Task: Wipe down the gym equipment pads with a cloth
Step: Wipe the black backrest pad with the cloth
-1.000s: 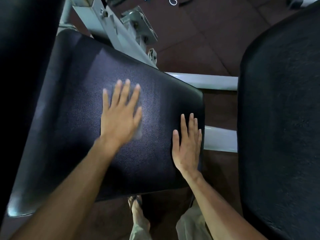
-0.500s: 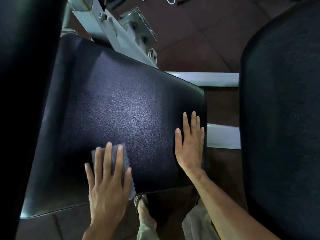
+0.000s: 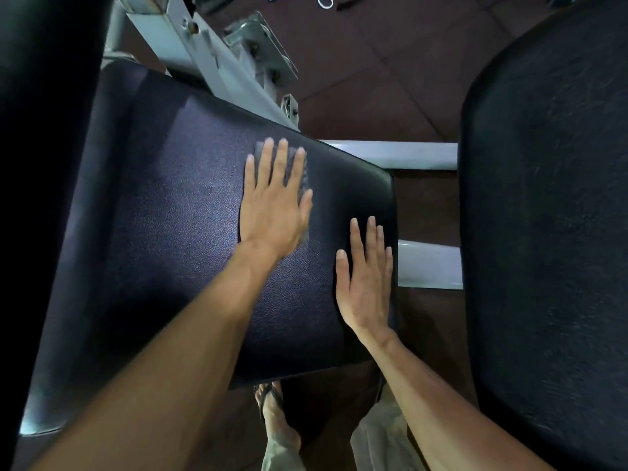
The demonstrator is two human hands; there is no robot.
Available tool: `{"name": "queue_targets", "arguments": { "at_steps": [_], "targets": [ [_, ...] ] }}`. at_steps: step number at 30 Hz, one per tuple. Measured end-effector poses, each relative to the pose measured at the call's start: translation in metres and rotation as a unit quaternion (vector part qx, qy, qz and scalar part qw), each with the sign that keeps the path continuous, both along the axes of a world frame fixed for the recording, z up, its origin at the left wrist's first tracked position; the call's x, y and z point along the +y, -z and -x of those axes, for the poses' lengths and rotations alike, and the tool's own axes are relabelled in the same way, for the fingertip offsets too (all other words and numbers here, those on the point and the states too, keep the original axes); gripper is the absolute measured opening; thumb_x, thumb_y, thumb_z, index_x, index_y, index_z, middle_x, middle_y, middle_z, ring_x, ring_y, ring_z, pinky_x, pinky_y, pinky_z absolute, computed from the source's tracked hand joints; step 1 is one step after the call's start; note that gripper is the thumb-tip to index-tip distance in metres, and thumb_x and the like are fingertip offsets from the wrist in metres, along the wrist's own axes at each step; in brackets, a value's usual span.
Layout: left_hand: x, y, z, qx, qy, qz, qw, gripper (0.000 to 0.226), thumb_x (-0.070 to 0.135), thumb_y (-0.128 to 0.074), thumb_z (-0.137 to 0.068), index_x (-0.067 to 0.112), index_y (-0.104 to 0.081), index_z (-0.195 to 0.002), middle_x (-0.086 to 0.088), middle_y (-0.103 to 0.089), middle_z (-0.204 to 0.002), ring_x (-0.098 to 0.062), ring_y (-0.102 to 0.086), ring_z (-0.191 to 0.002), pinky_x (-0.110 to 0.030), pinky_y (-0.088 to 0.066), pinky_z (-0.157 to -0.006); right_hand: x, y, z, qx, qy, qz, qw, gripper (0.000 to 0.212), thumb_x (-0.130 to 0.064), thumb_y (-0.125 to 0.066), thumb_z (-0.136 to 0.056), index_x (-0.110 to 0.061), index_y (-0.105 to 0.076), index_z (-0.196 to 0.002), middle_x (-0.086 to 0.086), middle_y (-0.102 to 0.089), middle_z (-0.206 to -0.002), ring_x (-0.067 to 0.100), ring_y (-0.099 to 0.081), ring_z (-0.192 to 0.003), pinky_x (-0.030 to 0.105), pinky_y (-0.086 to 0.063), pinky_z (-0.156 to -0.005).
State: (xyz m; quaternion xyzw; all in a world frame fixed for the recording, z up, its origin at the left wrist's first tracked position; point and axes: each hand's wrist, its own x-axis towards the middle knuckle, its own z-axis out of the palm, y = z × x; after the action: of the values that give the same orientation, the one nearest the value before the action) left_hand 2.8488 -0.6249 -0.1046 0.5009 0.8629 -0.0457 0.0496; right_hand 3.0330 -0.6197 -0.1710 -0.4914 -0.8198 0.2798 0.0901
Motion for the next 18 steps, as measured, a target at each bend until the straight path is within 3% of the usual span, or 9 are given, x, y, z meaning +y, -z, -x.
{"name": "queue_targets", "arguments": {
  "at_steps": [8,14,18],
  "targets": [
    [-0.099,0.009,-0.105,-0.046,0.053,0.003,0.997,0.061,0.038,-0.025,-0.104,0.015,-0.013,-0.159,-0.012,-0.004,-0.167,-0.03,0.001,-0.155,-0.048,-0.011,-0.125,0.001,-0.005,-0.002,0.025,-0.001,0.032,0.999,0.058,-0.045,-0.018,-0.104,-0.026,-0.014,-0.159,0.0,0.001,-0.168,0.013,0.008,-0.154,0.042,0.0,-0.126],
    [-0.091,-0.003,-0.084,-0.094,0.037,-0.042,0.994,0.055,0.037,-0.023,-0.105,0.019,-0.023,-0.157,-0.007,-0.012,-0.167,-0.022,-0.004,-0.155,-0.042,-0.005,-0.124,-0.004,-0.014,-0.011,0.117,0.031,0.109,0.987,0.054,-0.044,-0.022,-0.105,-0.028,-0.02,-0.157,-0.006,-0.003,-0.168,0.006,0.007,-0.153,0.043,-0.002,-0.127],
    [-0.078,-0.014,-0.035,-0.04,-0.055,-0.06,0.996,0.055,0.035,-0.023,-0.104,0.016,-0.026,-0.156,-0.009,-0.018,-0.166,-0.026,-0.009,-0.154,-0.05,-0.003,-0.124,-0.033,-0.039,-0.005,0.138,0.032,0.115,0.983,0.054,-0.039,-0.03,-0.107,-0.028,-0.018,-0.158,-0.006,0.001,-0.168,0.008,0.008,-0.154,0.038,0.0,-0.126]
  ]
}}
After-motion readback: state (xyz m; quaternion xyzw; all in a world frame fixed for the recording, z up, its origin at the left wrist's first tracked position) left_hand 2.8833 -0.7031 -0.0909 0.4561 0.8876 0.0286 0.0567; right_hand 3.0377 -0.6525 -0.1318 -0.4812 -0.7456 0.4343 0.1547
